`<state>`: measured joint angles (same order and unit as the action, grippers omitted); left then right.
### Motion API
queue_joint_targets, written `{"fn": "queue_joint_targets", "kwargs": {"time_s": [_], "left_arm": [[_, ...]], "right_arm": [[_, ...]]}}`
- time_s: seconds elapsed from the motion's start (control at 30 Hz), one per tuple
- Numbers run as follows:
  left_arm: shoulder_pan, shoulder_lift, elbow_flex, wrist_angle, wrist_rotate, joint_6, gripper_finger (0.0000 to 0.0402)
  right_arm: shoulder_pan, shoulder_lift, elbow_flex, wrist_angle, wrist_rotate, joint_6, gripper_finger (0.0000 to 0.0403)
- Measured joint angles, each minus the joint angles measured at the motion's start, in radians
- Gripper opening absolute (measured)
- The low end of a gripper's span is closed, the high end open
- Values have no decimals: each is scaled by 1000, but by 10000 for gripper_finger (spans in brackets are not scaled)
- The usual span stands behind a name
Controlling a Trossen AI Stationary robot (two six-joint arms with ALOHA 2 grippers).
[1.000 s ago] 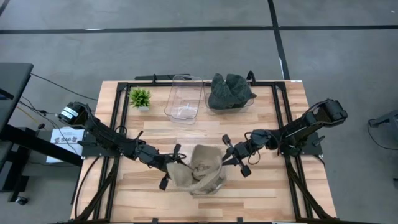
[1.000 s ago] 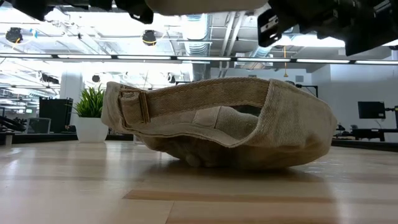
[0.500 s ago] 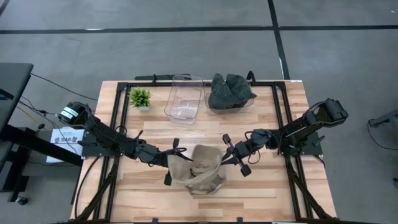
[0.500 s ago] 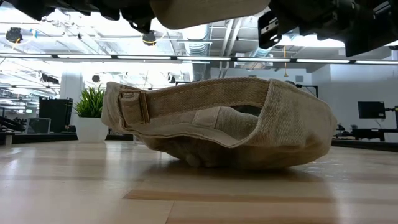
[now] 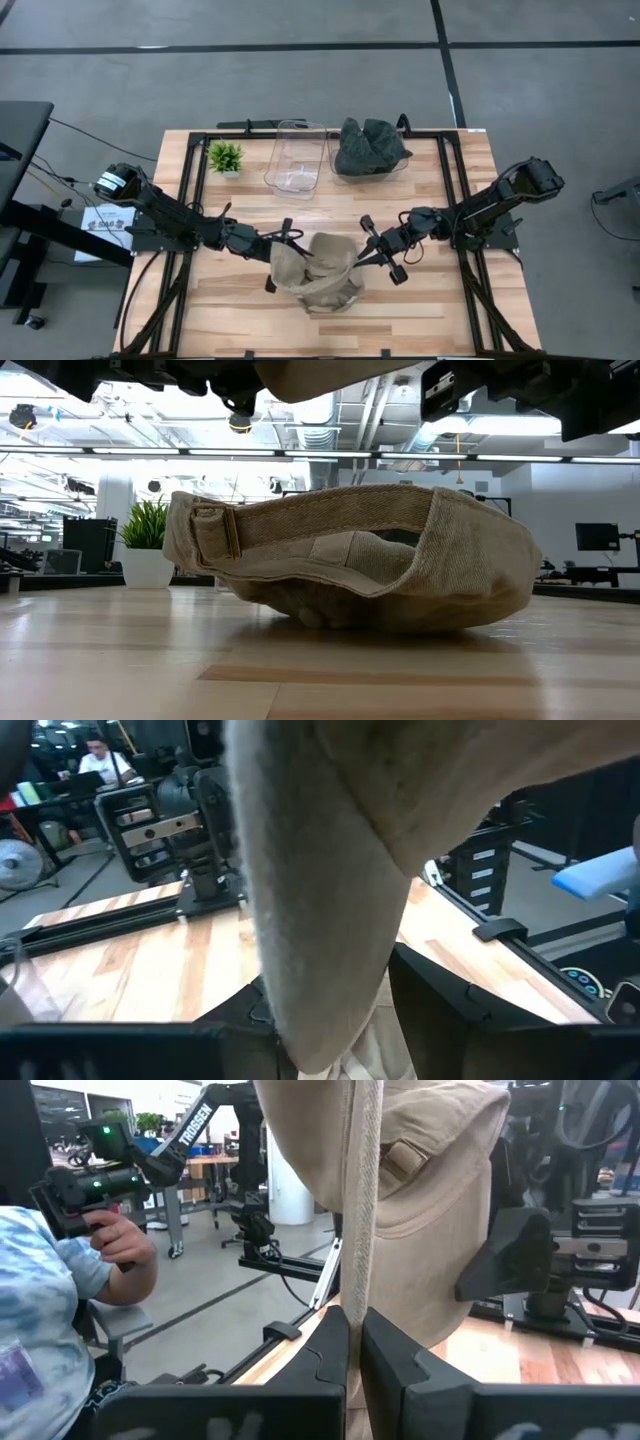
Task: Pick & Place hat
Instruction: Put the top light brown cap into the left transparent bin
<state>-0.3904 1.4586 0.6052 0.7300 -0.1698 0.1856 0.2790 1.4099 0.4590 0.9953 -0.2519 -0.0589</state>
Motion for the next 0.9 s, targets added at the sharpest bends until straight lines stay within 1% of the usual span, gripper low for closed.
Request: {"fn": "queue_joint_targets", "kwargs": {"time_s": [0.13, 0.27, 0.4, 0.5, 0.6, 0.7, 0.9], "left_arm": [[1, 0, 0, -8, 14, 0, 133], [10, 0, 0, -6, 22, 0, 134], [14, 0, 0, -6, 28, -1, 134], [14, 0, 0, -3, 28, -11, 134], [29, 0, -1, -3, 34, -67, 136], [44, 0, -2, -12, 40, -116, 144], [46, 1, -2, -16, 15, -124, 173]], "right_arm": [[0, 18, 1, 4, -4, 6, 3], [0, 18, 2, 7, -4, 3, 22], [-2, 18, 2, 8, -7, -1, 5], [-6, 18, 2, 8, -12, 6, 6], [-6, 18, 2, 8, -15, 5, 4], [-6, 17, 2, 7, -15, 6, 3], [-6, 17, 2, 4, -15, 6, 2]]}}
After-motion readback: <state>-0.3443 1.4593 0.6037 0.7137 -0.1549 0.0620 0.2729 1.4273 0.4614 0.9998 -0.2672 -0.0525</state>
